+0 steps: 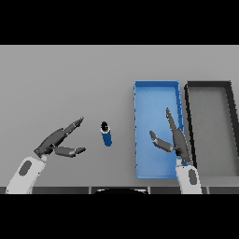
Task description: Pick up the blue pipe and place it into the blue bin.
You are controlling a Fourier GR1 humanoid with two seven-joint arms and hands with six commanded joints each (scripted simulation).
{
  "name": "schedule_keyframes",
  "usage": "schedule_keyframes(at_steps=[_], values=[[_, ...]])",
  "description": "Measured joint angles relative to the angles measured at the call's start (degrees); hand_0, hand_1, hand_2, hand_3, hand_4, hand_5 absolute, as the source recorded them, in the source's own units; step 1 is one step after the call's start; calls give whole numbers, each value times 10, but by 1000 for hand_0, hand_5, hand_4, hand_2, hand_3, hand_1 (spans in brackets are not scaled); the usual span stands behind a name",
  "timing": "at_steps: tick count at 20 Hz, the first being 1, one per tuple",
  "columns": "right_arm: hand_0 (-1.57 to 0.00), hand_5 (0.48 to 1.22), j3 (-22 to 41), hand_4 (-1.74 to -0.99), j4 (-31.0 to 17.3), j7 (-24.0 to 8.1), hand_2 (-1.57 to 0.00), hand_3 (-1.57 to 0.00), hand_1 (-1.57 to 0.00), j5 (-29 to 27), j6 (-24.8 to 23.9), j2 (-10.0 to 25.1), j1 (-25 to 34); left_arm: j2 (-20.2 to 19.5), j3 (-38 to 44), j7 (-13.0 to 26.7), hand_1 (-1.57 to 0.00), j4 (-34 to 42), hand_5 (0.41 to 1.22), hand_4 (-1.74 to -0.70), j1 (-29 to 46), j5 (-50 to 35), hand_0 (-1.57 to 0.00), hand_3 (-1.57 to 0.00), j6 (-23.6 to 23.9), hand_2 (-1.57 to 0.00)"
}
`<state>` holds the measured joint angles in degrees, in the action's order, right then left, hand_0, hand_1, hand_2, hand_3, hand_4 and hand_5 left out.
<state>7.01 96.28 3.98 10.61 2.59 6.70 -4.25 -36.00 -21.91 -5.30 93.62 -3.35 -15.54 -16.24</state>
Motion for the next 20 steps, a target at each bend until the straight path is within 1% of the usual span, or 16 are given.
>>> schedule_keyframes(at_steps=[1,2,4,7,9,10,11,12,13,14,15,16,17,18,20], values=[[1,613,1,-1212,5,-5,1,1,1,0,-2,-3,-2,7,-11,-2,1,5,484,-1176,4,14,1,1,4,1],[1,615,3,-1217,4,-17,1,1,1,1,-3,-7,0,18,-22,5,1,9,475,-1176,-3,26,1,1,11,1],[1,619,3,-1223,10,-13,1,1,1,-2,0,-5,-6,34,-38,5,1,12,466,-1186,3,50,1,1,23,1],[1,622,7,-1230,17,-25,1,1,1,0,-2,-10,-7,67,-56,7,1,-12,465,-1193,-12,73,1,1,32,1],[1,622,7,-1229,23,-24,1,1,1,2,-5,-10,-11,93,-65,13,1,-39,468,-1206,-25,84,1,1,37,1],[1,621,3,-1229,22,-32,1,1,1,1,-6,-7,-7,104,-68,13,1,-50,467,-1195,-32,81,1,1,33,1],[1,618,7,-1223,21,-26,1,1,1,2,-5,-11,-12,116,-72,17,1,-64,467,-1191,-38,86,1,1,34,1],[1,612,6,-1218,22,-20,1,1,1,-1,-4,-10,-14,134,-76,21,1,-78,469,-1189,-44,86,1,1,36,1],[1,610,3,-1212,21,-17,1,1,1,-1,-3,-7,-16,142,-75,17,1,-96,469,-1186,-53,88,1,1,35,1],[1,608,4,-1208,18,-19,1,1,1,4,-6,-7,-16,146,-71,15,1,-106,464,-1172,-64,83,1,1,29,1],[1,606,0,-1206,22,-21,1,1,1,0,-6,-4,-16,157,-82,12,1,-113,459,-1152,-66,95,1,1,31,1],[1,607,5,-1204,22,-19,1,1,1,1,-4,-10,-17,167,-86,16,1,-122,459,-1136,-78,106,1,1,38,1],[1,605,3,-1201,19,-24,1,1,1,3,-8,-10,-13,174,-90,13,1,-136,462,-1131,-88,118,1,1,41,1],[1,606,1,-1202,18,-21,1,1,1,1,-5,-7,-12,179,-90,8,1,-143,479,-1153,-96,117,1,1,37,1],[1,607,-2,-1207,20,-19,1,1,1,-5,-4,-6,-14,202,-89,-4,1,-165,513,-1192,-103,102,1,1,26,1]])
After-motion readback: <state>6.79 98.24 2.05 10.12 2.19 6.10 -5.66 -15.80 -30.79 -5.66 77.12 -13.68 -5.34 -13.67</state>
